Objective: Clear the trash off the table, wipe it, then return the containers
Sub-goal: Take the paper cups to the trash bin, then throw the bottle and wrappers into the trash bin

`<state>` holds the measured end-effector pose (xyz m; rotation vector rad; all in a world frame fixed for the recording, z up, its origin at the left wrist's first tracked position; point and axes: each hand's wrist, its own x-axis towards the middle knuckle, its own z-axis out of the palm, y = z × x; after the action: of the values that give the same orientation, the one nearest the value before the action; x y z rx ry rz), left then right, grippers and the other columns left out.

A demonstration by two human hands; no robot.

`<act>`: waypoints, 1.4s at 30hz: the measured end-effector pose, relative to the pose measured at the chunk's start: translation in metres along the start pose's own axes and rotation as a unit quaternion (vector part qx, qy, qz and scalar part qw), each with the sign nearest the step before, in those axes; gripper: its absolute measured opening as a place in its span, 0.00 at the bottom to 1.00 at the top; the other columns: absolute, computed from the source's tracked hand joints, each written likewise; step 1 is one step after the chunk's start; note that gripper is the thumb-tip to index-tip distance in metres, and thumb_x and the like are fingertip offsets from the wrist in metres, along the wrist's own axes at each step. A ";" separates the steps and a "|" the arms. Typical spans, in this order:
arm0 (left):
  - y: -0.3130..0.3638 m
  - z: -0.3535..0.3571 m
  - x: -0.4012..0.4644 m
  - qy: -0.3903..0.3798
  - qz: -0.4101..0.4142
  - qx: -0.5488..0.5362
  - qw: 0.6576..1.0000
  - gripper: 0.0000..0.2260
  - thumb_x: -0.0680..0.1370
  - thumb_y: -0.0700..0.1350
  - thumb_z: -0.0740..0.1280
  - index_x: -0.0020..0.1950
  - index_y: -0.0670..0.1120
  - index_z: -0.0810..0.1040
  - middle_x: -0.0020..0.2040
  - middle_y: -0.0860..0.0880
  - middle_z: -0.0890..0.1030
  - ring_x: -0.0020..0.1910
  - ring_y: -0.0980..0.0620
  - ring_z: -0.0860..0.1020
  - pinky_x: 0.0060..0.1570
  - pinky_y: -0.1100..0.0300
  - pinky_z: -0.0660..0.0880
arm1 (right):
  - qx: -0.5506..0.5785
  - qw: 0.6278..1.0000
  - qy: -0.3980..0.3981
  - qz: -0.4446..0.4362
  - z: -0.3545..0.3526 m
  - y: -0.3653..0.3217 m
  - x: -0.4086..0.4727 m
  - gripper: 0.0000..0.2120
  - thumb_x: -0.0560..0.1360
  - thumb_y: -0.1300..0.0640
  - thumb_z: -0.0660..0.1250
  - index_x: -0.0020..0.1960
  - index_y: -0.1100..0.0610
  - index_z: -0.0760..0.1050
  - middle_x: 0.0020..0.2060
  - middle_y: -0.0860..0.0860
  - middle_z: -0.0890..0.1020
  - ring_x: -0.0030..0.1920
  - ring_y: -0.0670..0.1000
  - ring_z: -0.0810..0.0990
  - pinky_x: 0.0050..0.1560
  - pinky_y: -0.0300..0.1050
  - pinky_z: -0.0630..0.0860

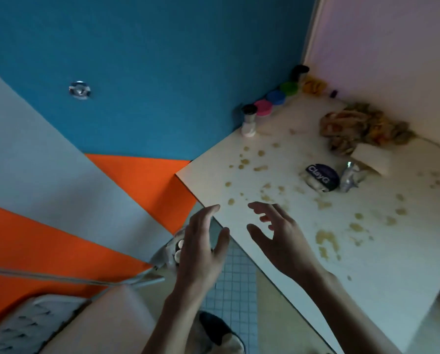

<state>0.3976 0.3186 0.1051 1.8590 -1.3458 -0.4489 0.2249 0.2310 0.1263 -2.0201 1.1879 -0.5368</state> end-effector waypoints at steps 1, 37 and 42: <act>0.007 0.007 -0.004 -0.006 0.002 -0.007 1.000 0.21 0.81 0.51 0.66 0.73 0.54 0.69 0.69 0.59 0.70 0.66 0.54 0.75 0.62 0.53 0.76 | 0.000 1.000 0.005 0.007 -0.009 0.008 -0.006 0.20 0.78 0.48 0.67 0.70 0.43 0.69 0.62 0.42 0.76 0.56 0.42 0.76 0.56 0.41 0.77; 0.257 0.376 0.052 -0.023 0.006 0.002 1.000 0.18 0.80 0.49 0.68 0.70 0.50 0.73 0.69 0.51 0.70 0.69 0.53 0.69 0.61 0.62 0.70 | -0.056 0.995 0.054 0.066 -0.371 0.313 -0.065 0.21 0.78 0.46 0.66 0.70 0.43 0.68 0.68 0.45 0.71 0.61 0.45 0.74 0.61 0.44 0.75; 0.269 0.401 0.118 -0.008 0.021 0.005 1.000 0.16 0.79 0.45 0.70 0.66 0.53 0.75 0.66 0.51 0.72 0.65 0.65 0.68 0.59 0.73 0.68 | -0.072 0.995 0.028 0.066 -0.396 0.340 0.000 0.22 0.78 0.45 0.66 0.70 0.43 0.68 0.68 0.45 0.71 0.61 0.45 0.74 0.61 0.43 0.75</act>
<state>0.0010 0.0213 0.0745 1.8350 -1.3975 -0.4379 -0.2303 -0.0239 0.1275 -2.0402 1.4182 -0.4559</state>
